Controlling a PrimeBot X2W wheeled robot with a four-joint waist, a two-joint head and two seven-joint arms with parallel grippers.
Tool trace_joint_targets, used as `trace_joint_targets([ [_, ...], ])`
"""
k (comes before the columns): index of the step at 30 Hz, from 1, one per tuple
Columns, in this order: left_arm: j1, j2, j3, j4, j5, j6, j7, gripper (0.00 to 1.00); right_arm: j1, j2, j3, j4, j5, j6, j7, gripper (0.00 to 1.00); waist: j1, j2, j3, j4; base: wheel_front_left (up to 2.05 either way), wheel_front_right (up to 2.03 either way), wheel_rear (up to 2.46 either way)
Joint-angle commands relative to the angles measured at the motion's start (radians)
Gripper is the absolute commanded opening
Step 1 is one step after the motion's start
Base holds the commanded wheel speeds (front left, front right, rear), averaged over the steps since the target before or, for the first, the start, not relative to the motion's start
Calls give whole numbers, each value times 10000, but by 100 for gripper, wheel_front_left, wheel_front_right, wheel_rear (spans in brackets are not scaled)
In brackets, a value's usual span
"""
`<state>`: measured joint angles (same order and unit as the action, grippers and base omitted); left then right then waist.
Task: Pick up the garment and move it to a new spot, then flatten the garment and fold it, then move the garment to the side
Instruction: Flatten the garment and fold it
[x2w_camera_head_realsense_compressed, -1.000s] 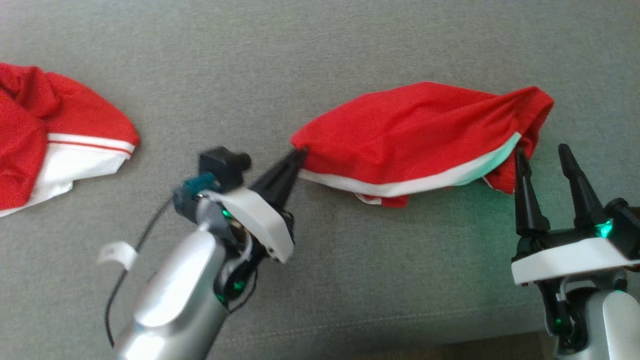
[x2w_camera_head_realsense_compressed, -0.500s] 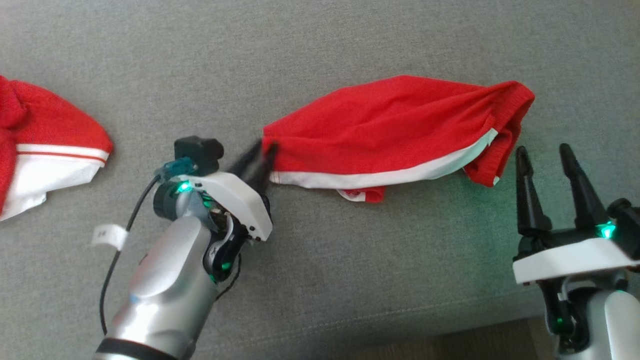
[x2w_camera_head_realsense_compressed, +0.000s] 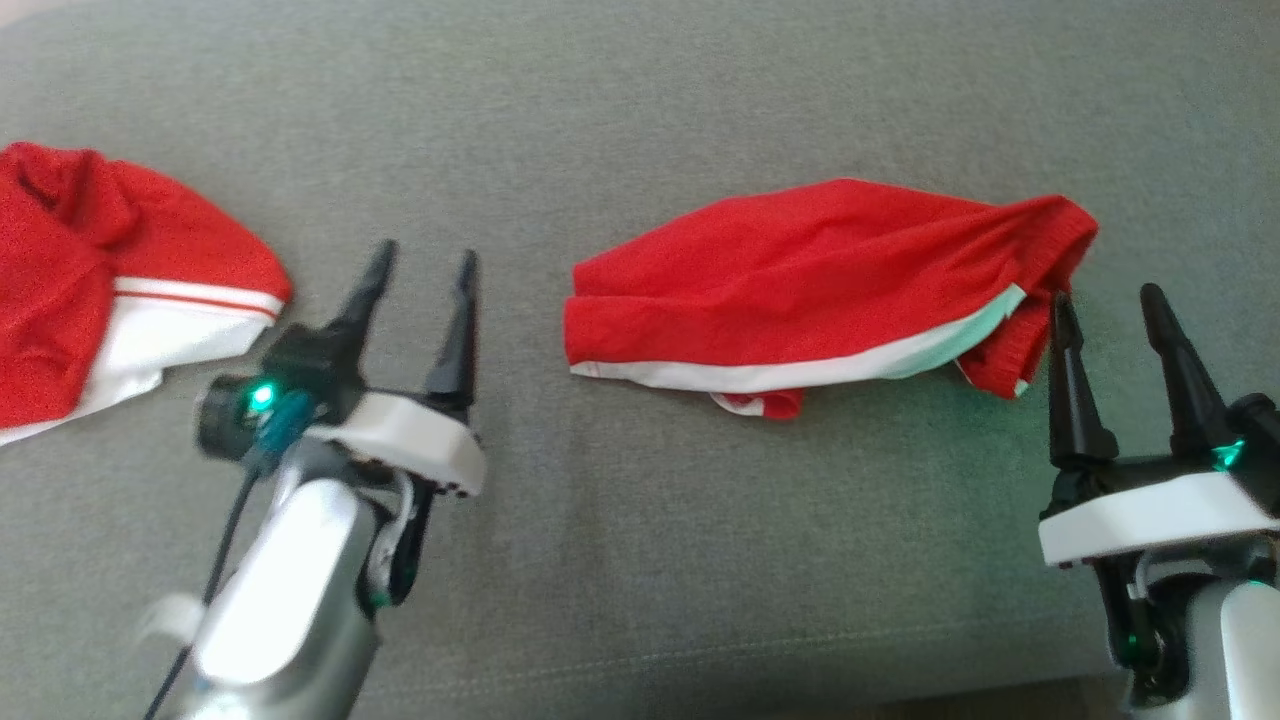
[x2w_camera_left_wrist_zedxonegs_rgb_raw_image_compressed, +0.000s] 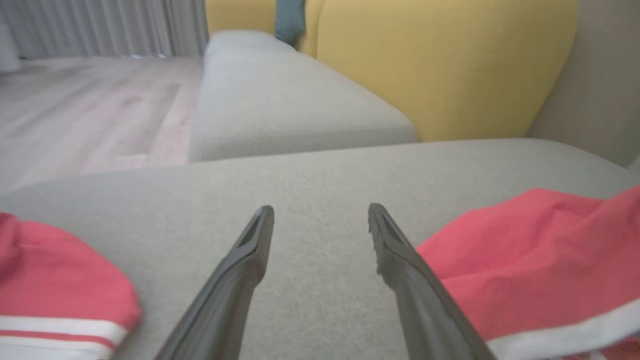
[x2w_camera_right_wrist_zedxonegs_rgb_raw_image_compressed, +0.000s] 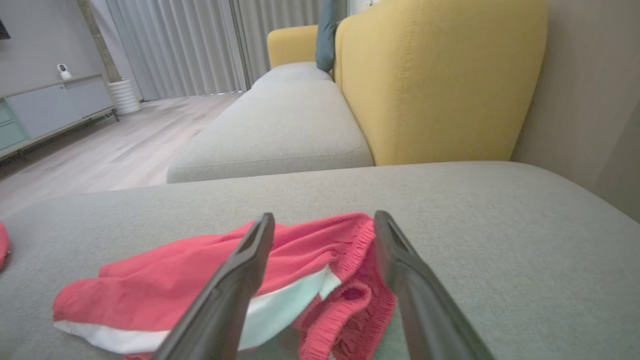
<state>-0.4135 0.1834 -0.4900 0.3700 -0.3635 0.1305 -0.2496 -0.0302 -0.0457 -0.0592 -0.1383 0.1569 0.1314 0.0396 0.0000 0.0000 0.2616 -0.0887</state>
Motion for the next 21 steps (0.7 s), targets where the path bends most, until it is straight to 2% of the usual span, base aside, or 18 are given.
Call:
trace_joint_targets([
  [1, 2, 334, 582, -819, 210, 202, -113, 100, -90, -46, 218, -401, -110, -7, 62, 100, 0, 0, -112, 157, 0, 0, 0],
  [6, 1039, 633, 1277, -2296, 633, 710, -119, 100, -22, -50, 268, -405, -236, -7, 188, 100, 0, 0, -300, 422, 0, 0, 0],
  [12, 2121, 855, 1879, -2971, 793, 1068, -120, 100, 107, -139, 445, -402, -286, -7, 304, 100, 0, 0, -568, 598, 0, 0, 0],
  [21, 2548, 853, 1940, -3147, 864, 1069, -121, 100, 273, -179, 487, -428, -216, -7, 393, 100, 0, 0, -777, 682, 0, 0, 0],
])
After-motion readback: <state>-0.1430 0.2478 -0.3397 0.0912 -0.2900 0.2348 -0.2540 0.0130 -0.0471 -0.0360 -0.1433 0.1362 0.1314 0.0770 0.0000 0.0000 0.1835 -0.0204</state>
